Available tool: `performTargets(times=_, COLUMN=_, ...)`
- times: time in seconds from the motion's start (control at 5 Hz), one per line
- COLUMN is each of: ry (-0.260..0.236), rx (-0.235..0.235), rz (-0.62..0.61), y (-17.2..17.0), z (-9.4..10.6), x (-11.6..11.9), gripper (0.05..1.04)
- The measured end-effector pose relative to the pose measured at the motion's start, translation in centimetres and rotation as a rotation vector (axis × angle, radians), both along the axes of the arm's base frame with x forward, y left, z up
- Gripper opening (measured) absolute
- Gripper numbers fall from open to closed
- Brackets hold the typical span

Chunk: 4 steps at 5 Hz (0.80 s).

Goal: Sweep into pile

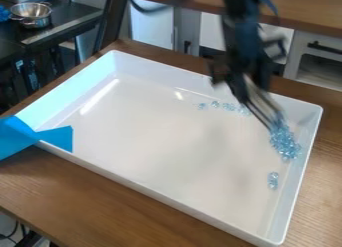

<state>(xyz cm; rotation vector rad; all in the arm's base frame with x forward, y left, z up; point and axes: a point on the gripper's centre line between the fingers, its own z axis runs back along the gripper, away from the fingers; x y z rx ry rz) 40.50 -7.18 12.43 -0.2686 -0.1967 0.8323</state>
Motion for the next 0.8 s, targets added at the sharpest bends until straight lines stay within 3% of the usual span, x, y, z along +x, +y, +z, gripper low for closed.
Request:
performTargets(times=0.2, ry=-0.034, rx=-0.052, rz=-0.003, y=4.4, z=3.5, x=-0.9, gripper=0.376)
performTargets(times=0.4, ry=-0.006, rx=-0.028, rz=-0.029, y=7.3, z=3.5, x=-1.6, gripper=0.376)
performTargets(times=0.6, ry=0.058, rx=0.081, rz=-0.083, y=10.4, z=0.4, x=-1.5, gripper=0.376)
performTargets(times=0.8, ry=0.108, rx=0.188, rz=-0.183, y=11.4, z=-2.9, x=-1.4, gripper=0.376)
